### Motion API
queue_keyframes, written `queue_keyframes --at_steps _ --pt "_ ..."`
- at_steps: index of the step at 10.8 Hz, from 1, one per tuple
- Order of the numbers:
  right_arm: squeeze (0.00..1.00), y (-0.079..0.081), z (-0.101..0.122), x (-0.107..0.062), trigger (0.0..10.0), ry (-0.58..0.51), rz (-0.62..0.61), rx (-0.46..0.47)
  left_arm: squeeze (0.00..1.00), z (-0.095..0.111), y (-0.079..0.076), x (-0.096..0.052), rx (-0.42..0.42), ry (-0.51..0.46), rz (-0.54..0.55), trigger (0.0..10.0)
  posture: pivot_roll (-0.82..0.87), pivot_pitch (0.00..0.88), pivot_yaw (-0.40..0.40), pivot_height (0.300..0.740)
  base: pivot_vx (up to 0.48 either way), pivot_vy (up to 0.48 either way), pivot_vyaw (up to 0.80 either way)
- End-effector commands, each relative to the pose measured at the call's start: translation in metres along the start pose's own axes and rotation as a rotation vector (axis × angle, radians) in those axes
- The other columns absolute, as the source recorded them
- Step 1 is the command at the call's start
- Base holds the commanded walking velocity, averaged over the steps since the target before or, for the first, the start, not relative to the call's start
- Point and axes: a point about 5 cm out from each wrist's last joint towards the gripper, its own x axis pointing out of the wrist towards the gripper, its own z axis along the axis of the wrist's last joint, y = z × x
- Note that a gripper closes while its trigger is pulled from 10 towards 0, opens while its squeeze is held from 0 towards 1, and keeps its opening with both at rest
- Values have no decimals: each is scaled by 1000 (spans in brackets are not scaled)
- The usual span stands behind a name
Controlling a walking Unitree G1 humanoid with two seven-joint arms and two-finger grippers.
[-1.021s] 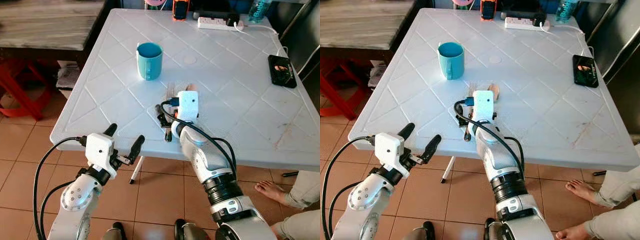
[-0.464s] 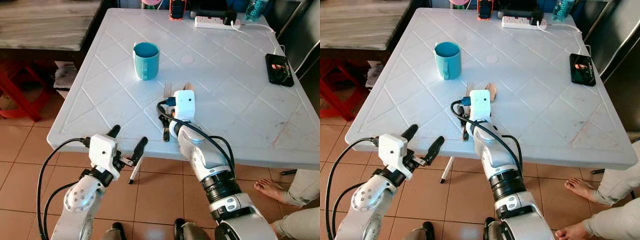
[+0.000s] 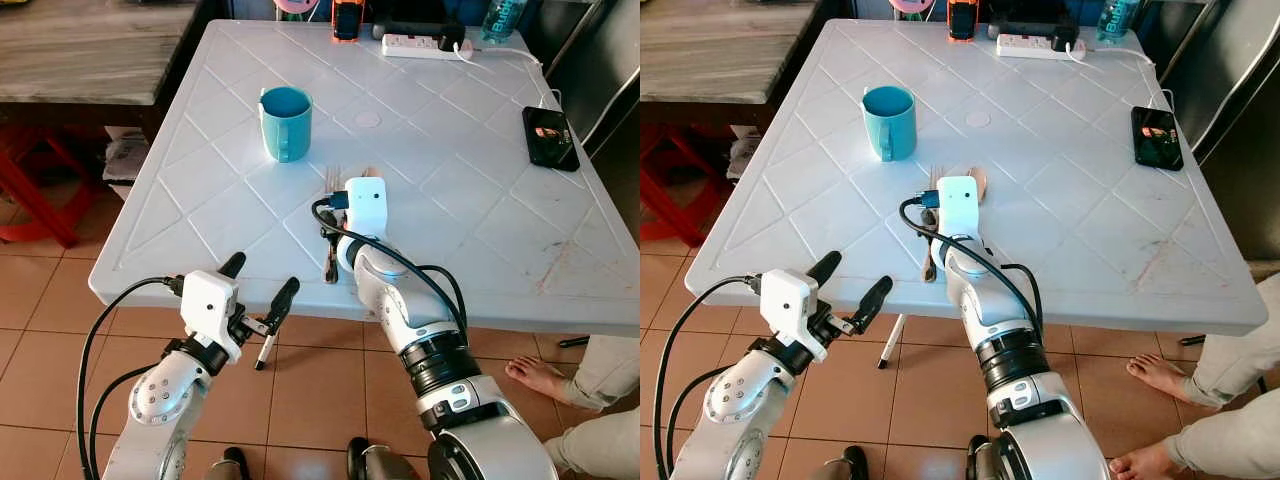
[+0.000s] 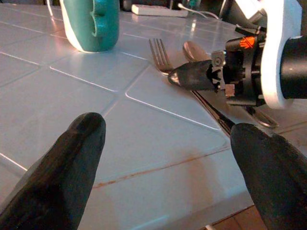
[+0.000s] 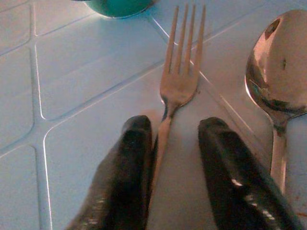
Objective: Setting the table
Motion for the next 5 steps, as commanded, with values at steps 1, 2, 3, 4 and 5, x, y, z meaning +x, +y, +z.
queue_keyframes --at_steps 1,2,3,4,5 --pt "0 18 -29 0 0 148 44 26 0 -3 0 -2 -5 11 -8 10000 -24 270 -13 740 0 0 0" --pt "0 15 -32 0 0 159 34 29 0 -4 1 -2 1 13 -8 10000 -24 270 -13 740 0 0 0" --pt "0 14 -35 -1 0 163 34 27 0 -4 1 -2 3 13 -10 10000 -23 269 -11 740 0 0 0" --pt "0 10 -41 -2 0 177 24 25 0 -4 1 -2 6 14 -12 10000 -22 268 -10 740 0 0 0" --pt "0 5 -43 -3 0 180 10 20 0 -4 1 -3 7 12 -11 10000 -23 270 -10 740 0 0 0"
